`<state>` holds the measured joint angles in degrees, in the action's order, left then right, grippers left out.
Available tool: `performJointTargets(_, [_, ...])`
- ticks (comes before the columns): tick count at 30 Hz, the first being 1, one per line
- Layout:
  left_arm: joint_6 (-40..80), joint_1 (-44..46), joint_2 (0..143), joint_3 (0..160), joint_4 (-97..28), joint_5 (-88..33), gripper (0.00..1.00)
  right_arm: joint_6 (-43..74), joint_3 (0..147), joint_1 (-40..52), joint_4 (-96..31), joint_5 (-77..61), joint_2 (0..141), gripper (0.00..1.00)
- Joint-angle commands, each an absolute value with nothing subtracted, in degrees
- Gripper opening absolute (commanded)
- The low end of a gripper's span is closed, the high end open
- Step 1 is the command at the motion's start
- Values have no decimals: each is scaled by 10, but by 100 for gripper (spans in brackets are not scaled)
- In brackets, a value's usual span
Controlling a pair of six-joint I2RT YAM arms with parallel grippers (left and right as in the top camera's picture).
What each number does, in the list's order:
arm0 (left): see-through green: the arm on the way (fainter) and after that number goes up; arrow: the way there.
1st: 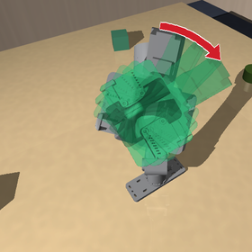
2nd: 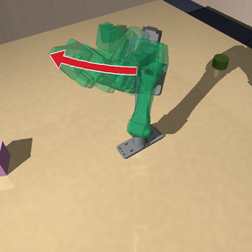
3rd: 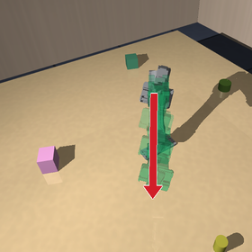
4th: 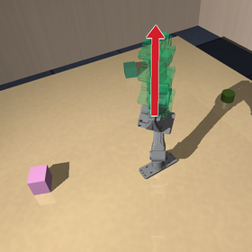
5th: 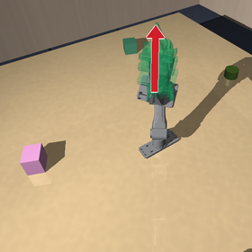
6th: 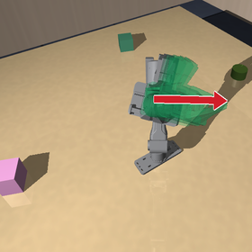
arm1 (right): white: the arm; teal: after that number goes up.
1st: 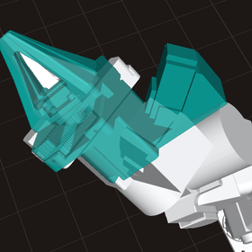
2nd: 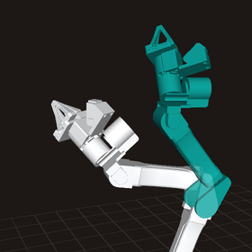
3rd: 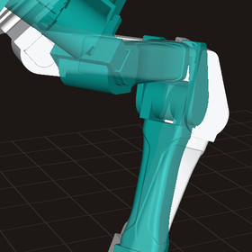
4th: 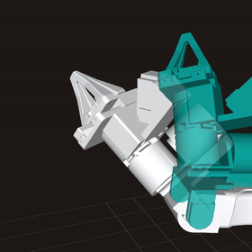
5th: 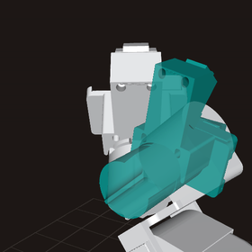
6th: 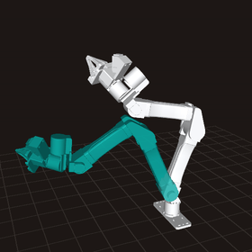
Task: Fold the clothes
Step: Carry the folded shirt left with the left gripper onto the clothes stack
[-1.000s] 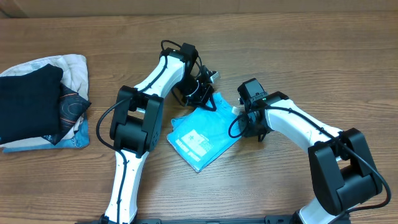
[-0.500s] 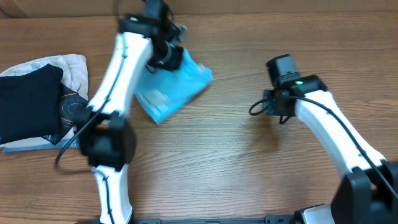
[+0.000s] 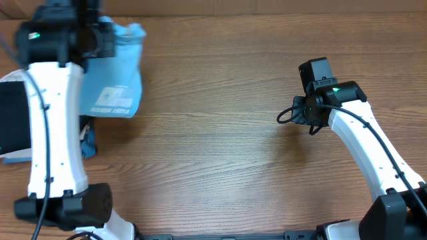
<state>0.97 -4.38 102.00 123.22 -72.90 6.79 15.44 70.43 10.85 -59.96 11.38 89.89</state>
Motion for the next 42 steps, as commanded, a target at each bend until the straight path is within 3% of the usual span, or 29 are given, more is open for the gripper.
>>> performJointTargets(1, [20,-95,1000,1243,-728,94,4,161,715,104,-601,120,888,31])
performJointTargets(11, [28,-201,1001,1242,-712,83,4,161,715,104,-606,120,888,31])
performJointTargets(23, [28,-241,1017,1241,-714,66,4,161,715,104,-608,120,888,30])
performJointTargets(42, [41,-324,1187,1241,-626,65,4,161,715,104,-623,120,888,31])
